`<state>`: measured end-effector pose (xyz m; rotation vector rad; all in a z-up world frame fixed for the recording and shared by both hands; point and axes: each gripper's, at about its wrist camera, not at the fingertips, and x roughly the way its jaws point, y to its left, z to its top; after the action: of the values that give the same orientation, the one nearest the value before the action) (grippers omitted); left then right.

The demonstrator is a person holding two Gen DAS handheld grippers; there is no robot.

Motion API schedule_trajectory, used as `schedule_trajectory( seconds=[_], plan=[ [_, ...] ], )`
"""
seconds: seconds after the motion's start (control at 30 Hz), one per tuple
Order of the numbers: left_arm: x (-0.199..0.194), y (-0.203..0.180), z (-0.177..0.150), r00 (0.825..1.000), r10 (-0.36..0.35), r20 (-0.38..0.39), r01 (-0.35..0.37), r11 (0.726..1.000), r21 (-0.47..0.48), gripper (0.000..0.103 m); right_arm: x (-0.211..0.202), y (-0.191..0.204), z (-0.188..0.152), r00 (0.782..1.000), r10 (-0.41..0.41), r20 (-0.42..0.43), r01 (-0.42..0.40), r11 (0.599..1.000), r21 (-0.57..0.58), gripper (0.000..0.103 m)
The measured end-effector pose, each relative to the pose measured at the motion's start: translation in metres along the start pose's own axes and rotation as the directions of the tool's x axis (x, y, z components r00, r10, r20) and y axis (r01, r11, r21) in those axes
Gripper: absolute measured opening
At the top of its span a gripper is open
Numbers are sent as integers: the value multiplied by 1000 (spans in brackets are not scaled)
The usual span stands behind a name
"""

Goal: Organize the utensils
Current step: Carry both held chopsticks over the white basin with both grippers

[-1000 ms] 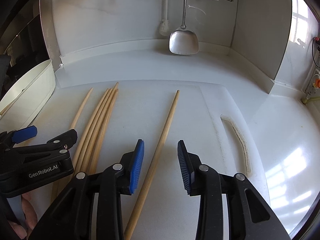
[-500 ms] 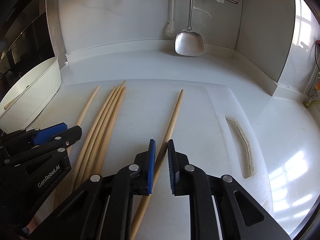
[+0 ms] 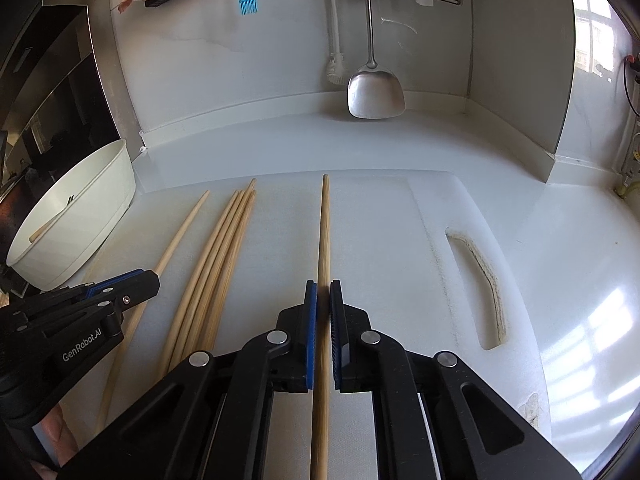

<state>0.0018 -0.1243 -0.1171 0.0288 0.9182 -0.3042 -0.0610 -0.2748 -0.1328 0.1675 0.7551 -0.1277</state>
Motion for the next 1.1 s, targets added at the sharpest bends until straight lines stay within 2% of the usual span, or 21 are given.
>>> schedule_trajectory(
  seconds=[0.3, 0.47, 0.67, 0.8, 0.9, 0.97, 1.1],
  plan=[
    [-49, 8, 24, 999, 1, 41, 0, 999, -36, 7, -34, 16, 28, 997, 66, 34, -65, 998, -18, 6],
    [-89, 35, 41, 998, 39, 56, -33, 994, -107, 7, -60, 43, 60, 987, 147, 57, -144, 988, -56, 6],
    [-132, 100, 62, 989, 127, 75, -111, 975, -192, 7, -73, 105, 98, 966, 254, 54, -246, 962, -121, 6],
    [-144, 157, 76, 982, 173, 82, -151, 963, -225, 7, -62, 162, 114, 950, 310, 29, -303, 942, -142, 6],
    [-141, 200, 86, 980, 182, 81, -160, 962, -220, 7, -43, 205, 120, 944, 329, 7, -325, 937, -131, 6],
    [-134, 227, 92, 985, 158, 68, -140, 966, -218, 7, -26, 232, 124, 940, 341, -18, -341, 933, -119, 6],
    [-107, 269, 97, 990, 137, 16, -131, 972, -195, 7, 8, 280, 127, 945, 319, -73, -325, 939, -111, 6]
  ],
)
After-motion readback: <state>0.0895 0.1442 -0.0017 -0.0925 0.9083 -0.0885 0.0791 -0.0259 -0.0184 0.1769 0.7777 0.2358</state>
